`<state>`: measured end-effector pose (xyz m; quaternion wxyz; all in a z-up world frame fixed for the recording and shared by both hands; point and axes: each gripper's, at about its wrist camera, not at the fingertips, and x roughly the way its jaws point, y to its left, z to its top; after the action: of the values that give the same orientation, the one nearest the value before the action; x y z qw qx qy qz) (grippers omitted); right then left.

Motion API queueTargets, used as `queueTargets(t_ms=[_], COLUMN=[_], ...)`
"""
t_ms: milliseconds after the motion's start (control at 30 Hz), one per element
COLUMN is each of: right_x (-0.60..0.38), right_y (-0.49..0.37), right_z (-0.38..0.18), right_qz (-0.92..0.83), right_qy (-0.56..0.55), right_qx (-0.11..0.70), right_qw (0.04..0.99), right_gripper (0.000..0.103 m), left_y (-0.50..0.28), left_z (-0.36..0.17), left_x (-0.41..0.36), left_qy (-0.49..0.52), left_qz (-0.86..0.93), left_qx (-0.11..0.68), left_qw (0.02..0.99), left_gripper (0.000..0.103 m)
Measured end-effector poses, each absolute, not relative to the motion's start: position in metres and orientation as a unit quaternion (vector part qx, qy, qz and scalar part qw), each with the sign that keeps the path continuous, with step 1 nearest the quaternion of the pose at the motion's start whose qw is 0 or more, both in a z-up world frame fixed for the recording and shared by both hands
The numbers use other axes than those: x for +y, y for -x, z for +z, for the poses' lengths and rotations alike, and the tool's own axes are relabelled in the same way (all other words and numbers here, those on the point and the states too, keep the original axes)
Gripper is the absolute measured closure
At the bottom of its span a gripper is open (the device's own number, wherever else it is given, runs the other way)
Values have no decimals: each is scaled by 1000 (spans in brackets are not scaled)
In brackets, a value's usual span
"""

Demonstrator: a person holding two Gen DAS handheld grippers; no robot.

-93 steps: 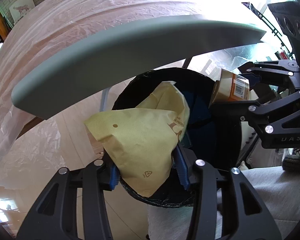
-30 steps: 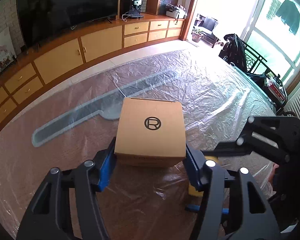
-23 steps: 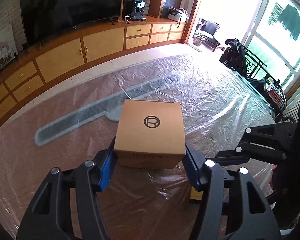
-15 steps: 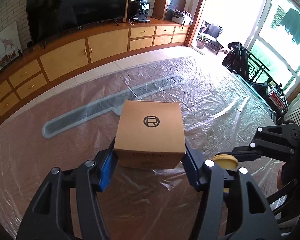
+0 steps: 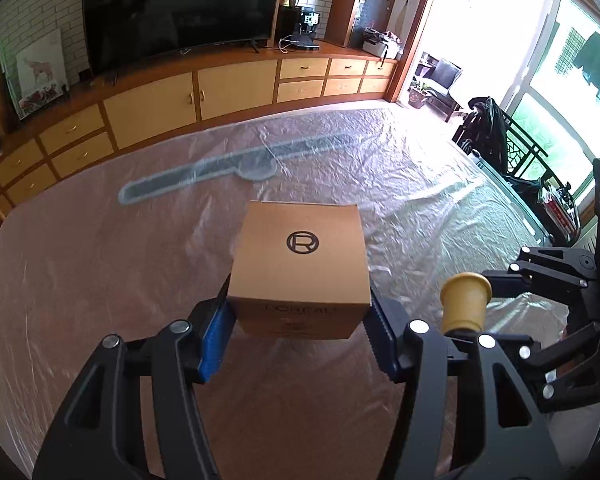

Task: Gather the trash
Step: 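Carry the yellow cup and cardboard box with both tools over the black bin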

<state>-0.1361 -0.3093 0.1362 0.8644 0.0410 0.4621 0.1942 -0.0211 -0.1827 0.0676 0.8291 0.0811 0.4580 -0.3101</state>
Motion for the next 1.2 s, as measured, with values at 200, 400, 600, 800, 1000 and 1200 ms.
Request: queueTargets(t_ms=[200,400,600,800,1000,1200], right_x=[-309,-303,-304,-303,-301,-296], right_y=[163,189,214,241,267,298], right_z=[138,144,152,163,167,165], right_qz=[197,204,217,237,257,284], right_qy=[-62,-73,-93,-100,-99,-81], right_qx=[464,465,460,455,461,479], right_qw=[861,858,856,853,843,827], right_gripper=[61,61,61,61,61,61], left_y=[56,94,135,179,216,252], left_z=[68,69,78,92,100,96], left_x=[-170,-157,-143,-129,-119,-115], left_qy=[-76,-69,-61,-64,-62,-71], left_qz=[-302,-295,-299,-305,-309,-323], left_qx=[463,465,461,455,456,469], left_qw=[829,832,833,834,832,819], left_gripper=[44,44,44,44,44,44])
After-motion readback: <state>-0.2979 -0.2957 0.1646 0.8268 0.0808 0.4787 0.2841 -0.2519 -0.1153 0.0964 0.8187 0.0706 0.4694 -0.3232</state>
